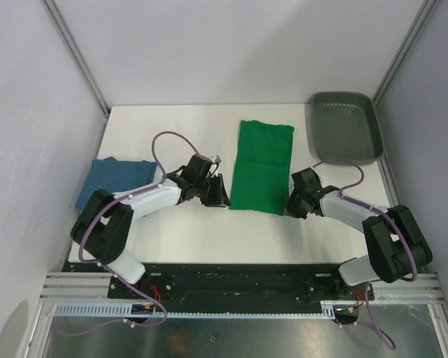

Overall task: Fold and stack the t-shirts
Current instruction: Grab one side of the 2/3 rectangular tshirt with both arms

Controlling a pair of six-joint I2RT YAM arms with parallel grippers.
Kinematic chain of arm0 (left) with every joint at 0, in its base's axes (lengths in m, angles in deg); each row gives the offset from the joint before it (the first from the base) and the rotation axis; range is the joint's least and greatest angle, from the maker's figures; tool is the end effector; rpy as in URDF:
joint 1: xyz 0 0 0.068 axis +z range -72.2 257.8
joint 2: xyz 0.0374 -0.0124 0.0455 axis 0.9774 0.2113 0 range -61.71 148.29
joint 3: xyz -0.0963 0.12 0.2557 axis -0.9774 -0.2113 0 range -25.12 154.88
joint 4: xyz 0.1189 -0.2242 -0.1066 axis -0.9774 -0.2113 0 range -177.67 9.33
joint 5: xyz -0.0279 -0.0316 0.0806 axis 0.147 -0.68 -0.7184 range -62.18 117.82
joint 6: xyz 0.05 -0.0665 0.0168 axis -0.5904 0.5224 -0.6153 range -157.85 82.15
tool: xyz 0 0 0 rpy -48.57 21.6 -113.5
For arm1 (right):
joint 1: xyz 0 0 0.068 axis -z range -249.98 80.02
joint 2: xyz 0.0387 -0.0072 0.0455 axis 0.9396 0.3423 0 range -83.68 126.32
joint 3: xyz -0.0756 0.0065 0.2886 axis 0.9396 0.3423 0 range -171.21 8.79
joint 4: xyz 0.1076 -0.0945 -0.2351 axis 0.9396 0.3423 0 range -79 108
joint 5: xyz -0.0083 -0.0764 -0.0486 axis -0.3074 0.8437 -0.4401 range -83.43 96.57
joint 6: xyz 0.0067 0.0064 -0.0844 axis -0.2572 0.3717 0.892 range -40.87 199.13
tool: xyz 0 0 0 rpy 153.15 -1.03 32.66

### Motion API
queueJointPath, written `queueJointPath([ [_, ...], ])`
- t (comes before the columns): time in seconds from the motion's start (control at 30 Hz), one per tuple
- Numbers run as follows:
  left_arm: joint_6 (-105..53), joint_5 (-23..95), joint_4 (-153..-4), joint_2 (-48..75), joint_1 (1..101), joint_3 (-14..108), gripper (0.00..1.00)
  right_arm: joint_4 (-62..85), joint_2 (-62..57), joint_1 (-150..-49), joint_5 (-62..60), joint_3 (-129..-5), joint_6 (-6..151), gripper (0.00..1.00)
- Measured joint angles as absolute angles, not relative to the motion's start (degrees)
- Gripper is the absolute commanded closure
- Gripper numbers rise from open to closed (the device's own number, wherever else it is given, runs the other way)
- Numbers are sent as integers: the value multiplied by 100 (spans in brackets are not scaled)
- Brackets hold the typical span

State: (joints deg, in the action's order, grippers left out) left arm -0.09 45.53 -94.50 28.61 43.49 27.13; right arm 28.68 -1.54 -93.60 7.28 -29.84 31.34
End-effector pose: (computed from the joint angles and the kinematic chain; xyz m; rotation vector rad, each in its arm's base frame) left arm 0.2785 -0.2174 0.1769 0.0629 2.6491 -0.8708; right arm 0.2584 0.1118 0.1356 0.5694 2.6387 0.3911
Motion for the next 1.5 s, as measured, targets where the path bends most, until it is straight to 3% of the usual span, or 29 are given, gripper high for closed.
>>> queueJointPath([
  [0.37, -24, 4501, -9487, 3716, 4354, 2953, 71, 2874, -162, -9382, 765, -2984, 3132, 100],
  [1.5, 26, 4496, -9373, 4125, 4343, 3189, 72, 2874, -162, -9386, 765, -2984, 3132, 100],
])
